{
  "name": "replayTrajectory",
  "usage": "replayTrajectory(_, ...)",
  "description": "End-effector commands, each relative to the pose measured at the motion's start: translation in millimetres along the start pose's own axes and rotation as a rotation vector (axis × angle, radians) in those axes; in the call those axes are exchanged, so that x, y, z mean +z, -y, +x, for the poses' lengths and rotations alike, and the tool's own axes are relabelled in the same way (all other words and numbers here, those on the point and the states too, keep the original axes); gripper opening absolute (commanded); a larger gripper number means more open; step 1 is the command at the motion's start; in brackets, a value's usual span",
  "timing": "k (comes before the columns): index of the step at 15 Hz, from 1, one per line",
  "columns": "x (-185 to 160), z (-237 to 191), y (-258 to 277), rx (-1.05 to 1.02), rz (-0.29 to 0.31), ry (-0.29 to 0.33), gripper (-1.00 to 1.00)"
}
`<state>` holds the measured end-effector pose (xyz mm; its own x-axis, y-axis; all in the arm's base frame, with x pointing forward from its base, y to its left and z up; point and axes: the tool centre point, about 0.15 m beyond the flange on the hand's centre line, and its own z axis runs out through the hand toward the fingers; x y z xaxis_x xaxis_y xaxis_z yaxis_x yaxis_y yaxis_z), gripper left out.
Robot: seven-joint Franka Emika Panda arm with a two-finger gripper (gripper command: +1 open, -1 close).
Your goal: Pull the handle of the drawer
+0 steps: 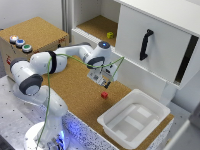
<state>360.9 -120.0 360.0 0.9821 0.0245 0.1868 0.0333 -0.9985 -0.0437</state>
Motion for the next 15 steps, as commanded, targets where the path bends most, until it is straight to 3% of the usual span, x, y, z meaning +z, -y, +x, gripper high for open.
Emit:
replayTrajectory(1, 0.4, 5.6, -12.7, 0.012, -0.036, 0.004, 1.00)
replayTrajectory(4, -6.5, 13.4, -10.4, 0.003, -0.126, 0.019, 1.00)
replayTrajectory(7, -8.9, 13.0, 25.3, 0.016, -0.182, 0.017, 1.00)
replayTrajectory(15, -20.6, 6.4, 144.0, 0.085, -0.175, -0.020, 1.00)
